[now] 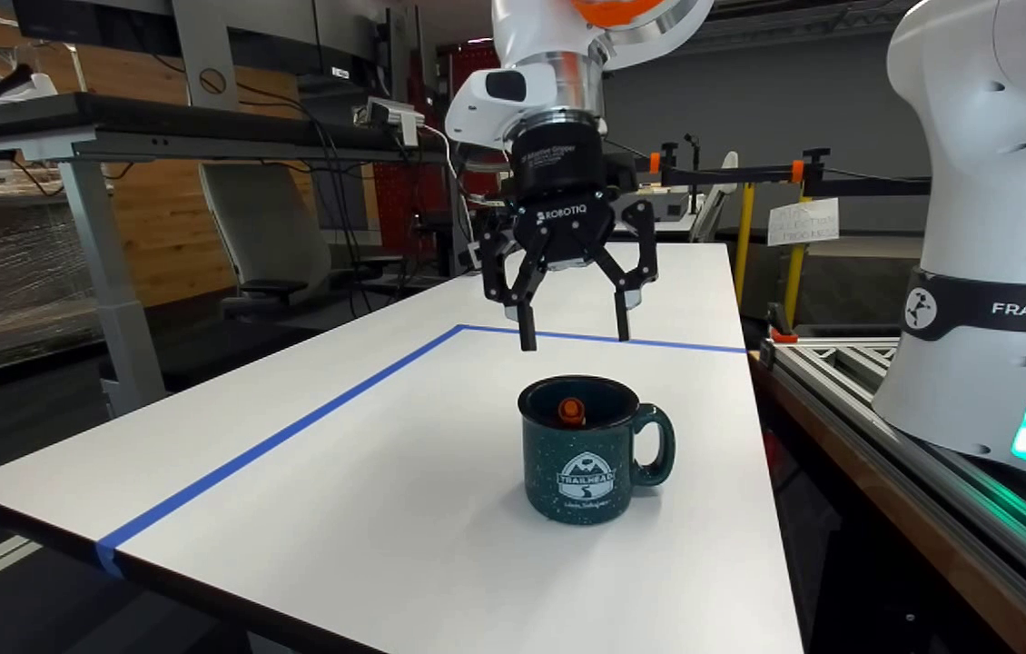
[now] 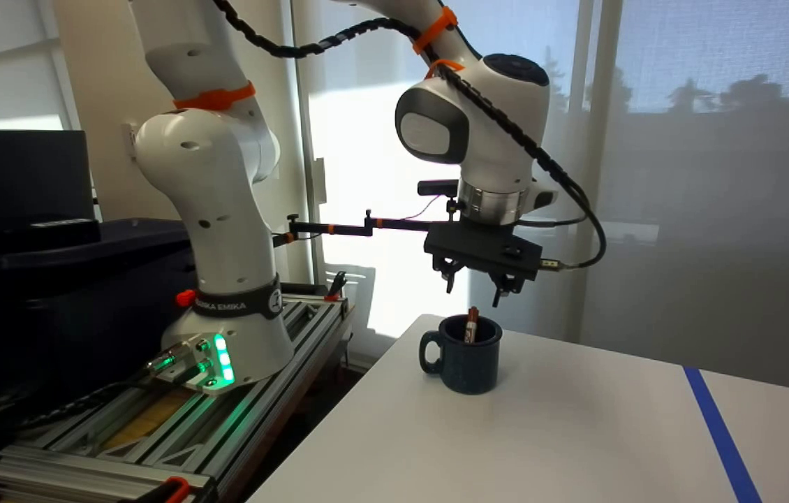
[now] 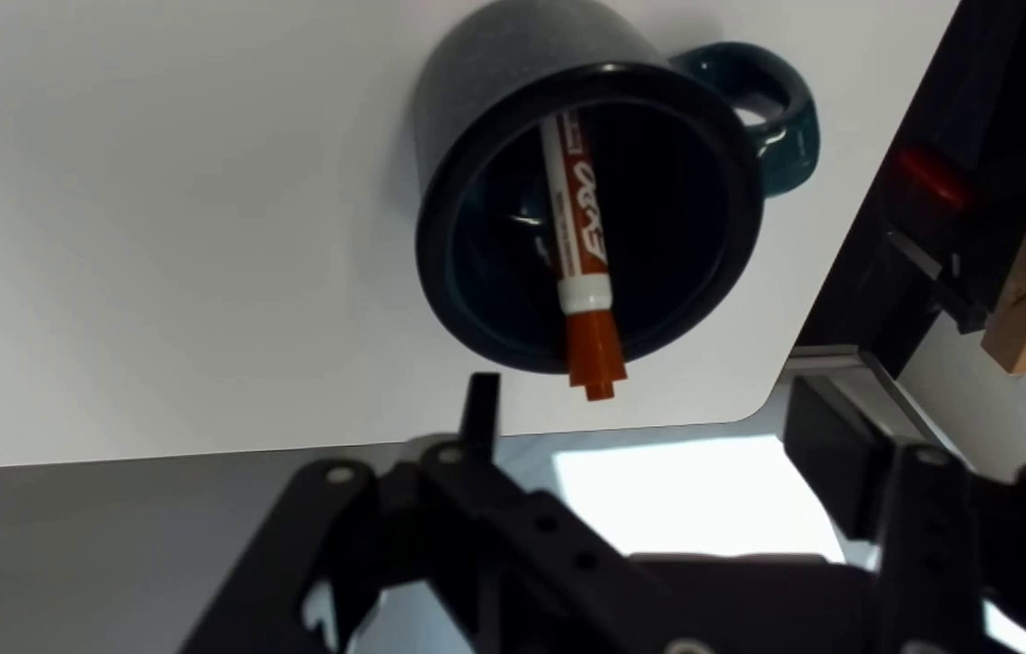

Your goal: Remove the marker from the cup and put it on the table

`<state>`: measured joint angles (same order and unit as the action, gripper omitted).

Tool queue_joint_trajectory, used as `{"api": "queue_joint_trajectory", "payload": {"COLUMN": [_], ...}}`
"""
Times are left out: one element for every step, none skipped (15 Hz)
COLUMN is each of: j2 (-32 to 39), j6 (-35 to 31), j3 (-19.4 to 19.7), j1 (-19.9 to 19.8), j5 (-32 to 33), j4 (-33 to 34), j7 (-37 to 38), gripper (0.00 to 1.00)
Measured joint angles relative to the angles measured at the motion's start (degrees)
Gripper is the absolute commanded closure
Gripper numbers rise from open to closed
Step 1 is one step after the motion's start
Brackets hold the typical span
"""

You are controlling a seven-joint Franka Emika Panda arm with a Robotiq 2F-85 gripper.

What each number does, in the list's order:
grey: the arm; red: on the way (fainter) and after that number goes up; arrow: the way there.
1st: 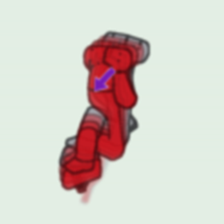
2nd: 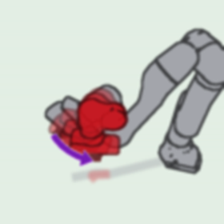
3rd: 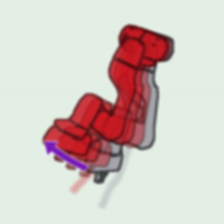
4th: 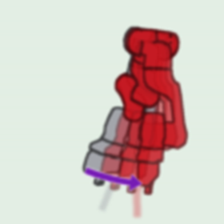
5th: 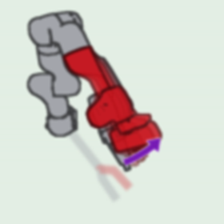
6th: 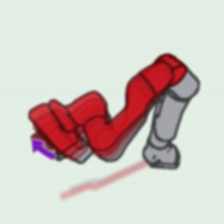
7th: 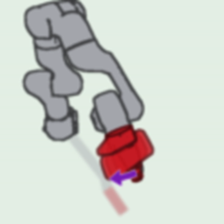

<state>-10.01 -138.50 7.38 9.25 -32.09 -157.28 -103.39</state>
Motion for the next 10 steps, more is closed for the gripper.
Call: {"api": "queue_joint_trajectory", "payload": {"j2": [0.23, 0.48, 0.74, 1.01, 1.3, 1.64, 2.03, 2.42, 2.8, 3.15], "j6": [-0.04, -0.12, -0.29, -0.59, -0.91, -1.31, -1.79, -1.99, -2.11, -2.23], "j3": [-0.14, -0.28, -0.43, -0.59, -0.72, -0.85, -0.96, -1.04, -1.1, -1.18], "j1": [-0.01, -0.03, -0.06, -0.14, -0.24, -0.38, -0.57, -0.82, -1.11, -1.4], "j5": [-0.38, -0.73, -1.11, -1.56, -2.18, -2.68, -3.1, -3.62, -4.22, -4.75], "j4": [0.0, 0.0, 0.0, 0.0, 0.0, 0.0, 0.0, 0.0, 0.0, 0.0], "j7": [-0.25, -0.47, -0.73, -1.13, -1.64, -2.04, -2.5, -3.03, -3.76, -4.37], "gripper": [0.48, 0.5, 0.45, 0.4, 0.39, 0.36, 0.4, 0.39, 0.43, 0.43]}}
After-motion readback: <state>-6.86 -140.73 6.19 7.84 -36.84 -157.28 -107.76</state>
